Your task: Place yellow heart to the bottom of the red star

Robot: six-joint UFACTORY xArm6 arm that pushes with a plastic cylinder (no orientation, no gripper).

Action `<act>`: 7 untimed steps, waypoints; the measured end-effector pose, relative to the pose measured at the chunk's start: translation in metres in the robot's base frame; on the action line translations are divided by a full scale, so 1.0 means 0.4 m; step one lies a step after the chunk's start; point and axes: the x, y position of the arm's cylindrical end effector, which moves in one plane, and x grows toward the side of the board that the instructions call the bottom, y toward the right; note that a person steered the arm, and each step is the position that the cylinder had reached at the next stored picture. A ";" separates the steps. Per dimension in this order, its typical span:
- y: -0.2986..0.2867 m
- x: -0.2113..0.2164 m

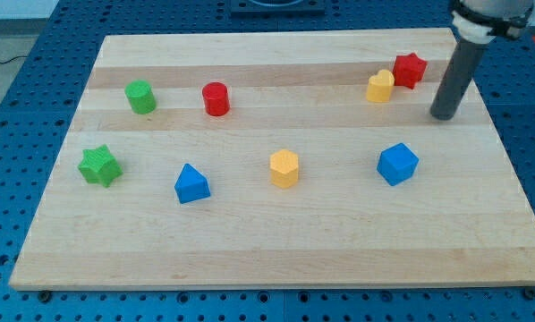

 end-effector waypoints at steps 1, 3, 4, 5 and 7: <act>-0.252 -0.007; -0.411 -0.188; -0.332 -0.205; -0.278 -0.166; -0.130 -0.113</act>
